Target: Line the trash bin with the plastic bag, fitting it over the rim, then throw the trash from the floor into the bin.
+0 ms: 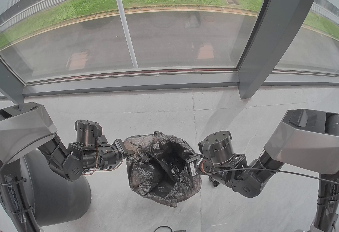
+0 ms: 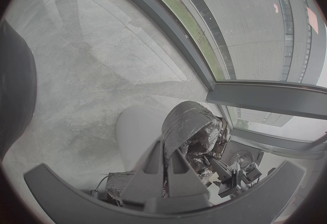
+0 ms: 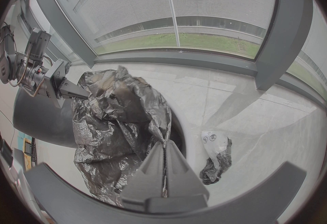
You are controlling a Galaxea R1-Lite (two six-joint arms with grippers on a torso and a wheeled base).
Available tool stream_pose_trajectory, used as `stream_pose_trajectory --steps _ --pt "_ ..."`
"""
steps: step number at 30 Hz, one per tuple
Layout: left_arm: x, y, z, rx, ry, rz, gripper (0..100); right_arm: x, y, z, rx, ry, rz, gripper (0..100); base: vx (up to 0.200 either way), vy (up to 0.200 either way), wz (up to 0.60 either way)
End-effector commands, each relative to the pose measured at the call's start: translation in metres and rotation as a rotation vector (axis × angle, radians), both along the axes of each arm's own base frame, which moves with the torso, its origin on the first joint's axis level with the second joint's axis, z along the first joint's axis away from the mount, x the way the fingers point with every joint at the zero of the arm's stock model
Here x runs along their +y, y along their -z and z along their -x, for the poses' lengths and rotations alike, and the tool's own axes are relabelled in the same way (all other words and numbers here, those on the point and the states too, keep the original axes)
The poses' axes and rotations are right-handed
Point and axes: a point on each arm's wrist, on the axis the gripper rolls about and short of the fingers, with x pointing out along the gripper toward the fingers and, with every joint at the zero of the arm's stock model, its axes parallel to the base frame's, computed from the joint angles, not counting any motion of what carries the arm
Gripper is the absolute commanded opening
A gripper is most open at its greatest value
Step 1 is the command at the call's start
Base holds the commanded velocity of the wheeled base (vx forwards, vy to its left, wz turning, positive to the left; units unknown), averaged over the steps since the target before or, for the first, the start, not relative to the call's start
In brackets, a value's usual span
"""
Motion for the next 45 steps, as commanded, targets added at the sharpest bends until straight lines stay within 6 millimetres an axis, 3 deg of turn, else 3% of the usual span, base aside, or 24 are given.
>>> stream_pose_trajectory --steps 1,23,37,45 --pt "0.0 0.001 0.0 0.003 0.0 0.0 0 -0.012 -0.005 0.004 0.002 0.02 0.003 0 0.0 0.0 0.0" --pt "0.0 0.0 0.001 0.002 0.001 -0.001 0 -0.037 0.012 -0.014 0.04 0.104 0.028 0 0.0 0.0 0.0" --pt "0.0 0.0 0.0 0.0 0.003 -0.001 0 -0.027 0.013 -0.034 -0.019 0.105 -0.017 0 0.0 0.0 0.0" --pt "0.0 0.0 0.0 0.0 0.003 -0.001 0 -0.026 0.015 -0.035 -0.019 0.104 -0.017 0 0.0 0.0 0.0"
